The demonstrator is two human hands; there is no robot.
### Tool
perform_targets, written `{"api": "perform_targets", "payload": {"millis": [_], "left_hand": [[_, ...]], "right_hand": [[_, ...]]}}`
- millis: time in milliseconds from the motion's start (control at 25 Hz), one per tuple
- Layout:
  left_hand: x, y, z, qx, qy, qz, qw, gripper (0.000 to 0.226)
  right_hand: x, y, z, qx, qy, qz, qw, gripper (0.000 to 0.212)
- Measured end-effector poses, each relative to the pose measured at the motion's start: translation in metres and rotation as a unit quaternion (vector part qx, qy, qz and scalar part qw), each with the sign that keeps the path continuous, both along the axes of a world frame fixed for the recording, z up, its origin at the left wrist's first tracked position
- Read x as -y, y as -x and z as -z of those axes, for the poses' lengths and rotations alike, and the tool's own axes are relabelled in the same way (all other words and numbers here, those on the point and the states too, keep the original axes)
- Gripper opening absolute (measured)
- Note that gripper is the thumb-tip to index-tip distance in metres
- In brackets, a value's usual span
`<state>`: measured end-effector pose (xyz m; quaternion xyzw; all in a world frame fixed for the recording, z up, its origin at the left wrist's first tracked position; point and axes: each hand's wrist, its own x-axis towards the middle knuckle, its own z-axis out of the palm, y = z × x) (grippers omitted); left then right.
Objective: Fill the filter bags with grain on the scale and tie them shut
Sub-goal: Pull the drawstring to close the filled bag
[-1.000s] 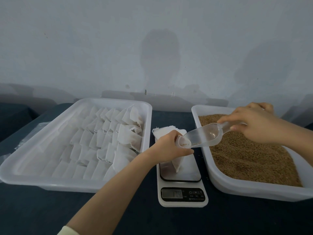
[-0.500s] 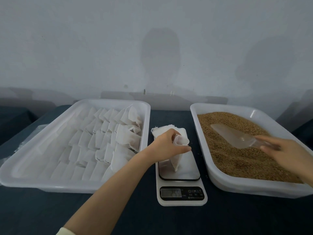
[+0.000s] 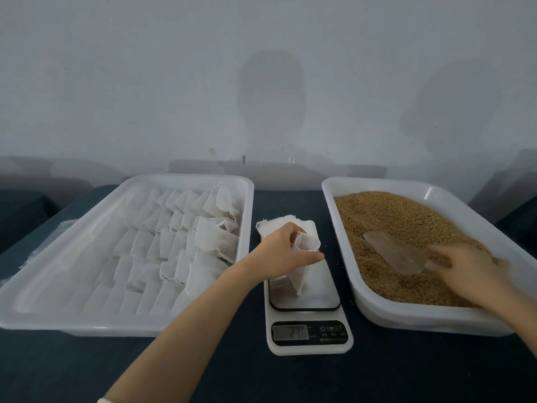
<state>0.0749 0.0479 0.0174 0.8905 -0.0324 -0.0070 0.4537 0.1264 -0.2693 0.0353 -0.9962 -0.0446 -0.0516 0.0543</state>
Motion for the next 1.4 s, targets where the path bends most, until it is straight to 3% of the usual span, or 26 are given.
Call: {"api": "perform_targets", "payload": {"millis": [120,240,320,400,520,640,760,800,920,1160,1400], "left_hand": [[0.001,0.000,-0.001,-0.005,0.000,-0.003,1.000,0.054],[0.001,0.002,-0.006,-0.016,0.040,0.000,0.999,0.048],[0.001,0.004,-0.009,-0.006,0.087,0.007,0.996,0.027],[0.000,0.005,-0.013,-0.021,0.134,0.003,0.991,0.019],[-0.002,0.004,-0.015,-0.072,0.171,-0.035,0.982,0.034],[-0.004,0.002,-0.008,-0.027,0.046,-0.033,0.998,0.035],[-0.007,0.005,-0.004,0.019,-0.021,-0.049,0.998,0.013],[-0.008,0.006,-0.004,0.036,-0.019,-0.067,0.997,0.001],[-0.013,0.011,-0.007,0.089,-0.019,-0.115,0.989,0.019],[-0.015,0.024,-0.012,0.104,0.035,-0.108,0.988,0.015],[-0.015,0.026,-0.002,0.089,-0.063,-0.091,0.990,0.018]], "right_hand": [[-0.052,0.030,-0.018,0.107,-0.151,-0.149,0.971,0.040],[-0.114,0.063,-0.023,0.045,-0.204,-0.283,0.936,0.035],[-0.139,0.067,-0.016,0.026,-0.186,-0.316,0.930,0.040],[-0.152,0.062,-0.010,0.030,-0.188,-0.298,0.935,0.043],[-0.160,0.050,0.002,0.018,-0.223,-0.258,0.940,0.028],[-0.159,0.041,0.007,0.030,-0.245,-0.248,0.937,0.012],[-0.155,0.038,0.002,0.038,-0.294,-0.253,0.921,0.007],[-0.153,0.037,0.000,0.046,-0.310,-0.254,0.915,0.008],[-0.148,0.034,-0.006,0.076,-0.363,-0.239,0.897,0.018],[-0.140,0.028,-0.012,0.107,-0.391,-0.254,0.878,0.024],[-0.133,0.029,0.011,0.035,-0.346,-0.259,0.901,0.022]]}}
